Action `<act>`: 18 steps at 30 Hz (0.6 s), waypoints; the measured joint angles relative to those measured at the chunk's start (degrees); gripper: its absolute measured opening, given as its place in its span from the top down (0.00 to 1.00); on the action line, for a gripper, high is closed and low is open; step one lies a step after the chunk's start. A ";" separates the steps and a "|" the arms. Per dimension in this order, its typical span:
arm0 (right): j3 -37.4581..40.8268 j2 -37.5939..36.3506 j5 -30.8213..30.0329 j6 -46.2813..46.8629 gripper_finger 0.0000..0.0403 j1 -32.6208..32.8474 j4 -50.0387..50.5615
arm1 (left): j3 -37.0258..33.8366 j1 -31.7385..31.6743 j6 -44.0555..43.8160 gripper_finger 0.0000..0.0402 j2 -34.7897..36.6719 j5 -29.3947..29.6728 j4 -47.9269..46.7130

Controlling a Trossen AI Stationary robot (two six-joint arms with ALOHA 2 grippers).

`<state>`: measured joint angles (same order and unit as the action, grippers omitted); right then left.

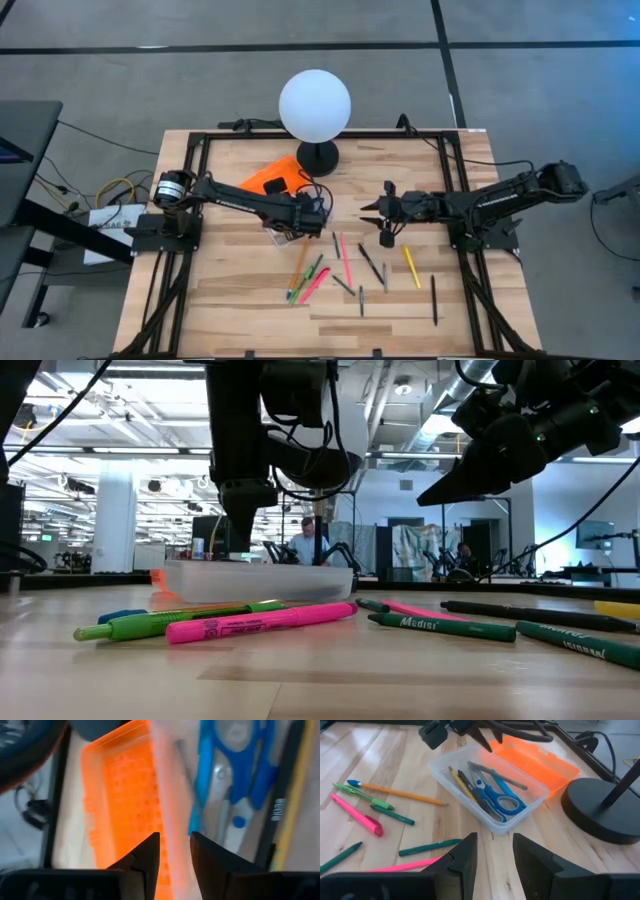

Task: Pick & place school supplies into a supply box
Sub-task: Put the yellow pen into the orange supply box

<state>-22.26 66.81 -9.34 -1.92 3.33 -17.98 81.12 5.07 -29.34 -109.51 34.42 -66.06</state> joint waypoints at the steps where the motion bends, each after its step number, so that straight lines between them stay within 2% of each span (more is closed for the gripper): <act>1: 0.00 0.00 0.04 0.43 0.71 0.17 0.01 | 0.00 0.29 -1.34 0.74 0.00 1.00 -1.51; 7: 0.00 0.04 0.07 1.97 0.71 2.50 0.05 | 0.00 6.06 -5.29 0.76 0.00 7.69 -6.68; 13: 0.00 0.04 -0.20 5.27 0.71 5.28 1.50 | 0.00 16.07 -9.50 0.76 0.00 12.16 -9.04; 18: 0.00 0.04 -6.27 8.31 0.71 9.96 1.51 | 0.00 25.28 -17.13 0.76 0.00 18.70 -10.21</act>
<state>-22.26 66.85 -15.62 6.40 13.29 -16.48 81.12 30.35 -46.47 -109.51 53.12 -76.28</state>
